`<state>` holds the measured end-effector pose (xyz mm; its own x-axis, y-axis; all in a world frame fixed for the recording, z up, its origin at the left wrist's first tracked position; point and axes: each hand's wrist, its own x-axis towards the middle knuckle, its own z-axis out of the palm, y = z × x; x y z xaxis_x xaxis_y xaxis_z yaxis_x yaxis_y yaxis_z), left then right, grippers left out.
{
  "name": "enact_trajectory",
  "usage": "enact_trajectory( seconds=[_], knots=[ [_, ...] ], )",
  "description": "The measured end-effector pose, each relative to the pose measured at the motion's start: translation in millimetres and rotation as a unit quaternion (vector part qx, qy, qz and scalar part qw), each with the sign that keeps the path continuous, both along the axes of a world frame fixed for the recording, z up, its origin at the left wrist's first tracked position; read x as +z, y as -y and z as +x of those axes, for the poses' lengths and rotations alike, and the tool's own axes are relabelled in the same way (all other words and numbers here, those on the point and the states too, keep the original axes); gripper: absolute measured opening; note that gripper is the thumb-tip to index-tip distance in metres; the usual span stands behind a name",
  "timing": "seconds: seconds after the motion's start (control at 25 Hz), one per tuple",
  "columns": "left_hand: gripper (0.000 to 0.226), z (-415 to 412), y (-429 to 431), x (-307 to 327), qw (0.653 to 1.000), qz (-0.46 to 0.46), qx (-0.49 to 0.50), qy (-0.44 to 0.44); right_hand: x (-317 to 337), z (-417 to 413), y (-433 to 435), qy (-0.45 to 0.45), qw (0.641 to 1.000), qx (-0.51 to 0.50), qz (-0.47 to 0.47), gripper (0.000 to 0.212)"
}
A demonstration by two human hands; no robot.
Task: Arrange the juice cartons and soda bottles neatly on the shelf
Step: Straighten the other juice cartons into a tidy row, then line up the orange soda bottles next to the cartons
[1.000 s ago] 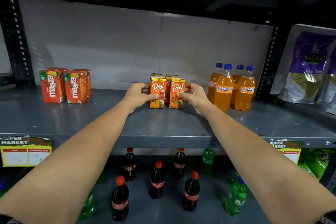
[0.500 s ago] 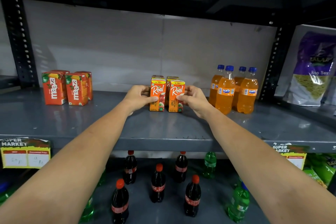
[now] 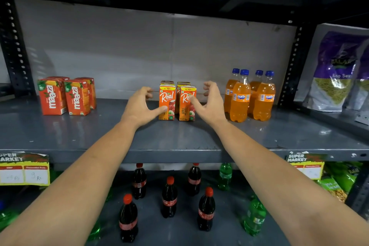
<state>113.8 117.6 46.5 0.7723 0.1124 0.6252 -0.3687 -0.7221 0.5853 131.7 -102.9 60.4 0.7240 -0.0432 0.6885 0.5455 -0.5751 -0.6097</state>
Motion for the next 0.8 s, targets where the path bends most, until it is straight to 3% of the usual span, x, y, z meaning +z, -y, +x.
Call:
enact_trajectory(
  seconds=[0.16,0.28,0.52,0.68,0.8],
  knots=[
    [0.073,-22.4,6.7,1.2,0.99,0.074,0.04,0.111,-4.0,-24.0,9.2,0.112,0.982,-0.107,-0.109,0.061],
    [0.072,-40.3,24.7,4.2,0.979,0.13,0.004,0.156,-7.3,-43.9,22.2,0.141,0.965,-0.134,-0.177,0.043],
    [0.069,-61.1,63.1,3.9,0.97,0.12,-0.04,0.207,-9.5,-72.5,101.7,0.15,0.961,-0.142,-0.186,0.026],
    [0.068,-48.6,118.1,5.9,0.974,0.074,-0.051,0.207,-8.5,-63.1,163.3,0.103,0.983,-0.104,-0.114,0.028],
    [0.073,-27.3,177.2,5.6,0.988,0.0,-0.097,0.12,-3.7,-43.1,191.7,0.065,0.992,-0.1,0.041,0.035]
  ],
)
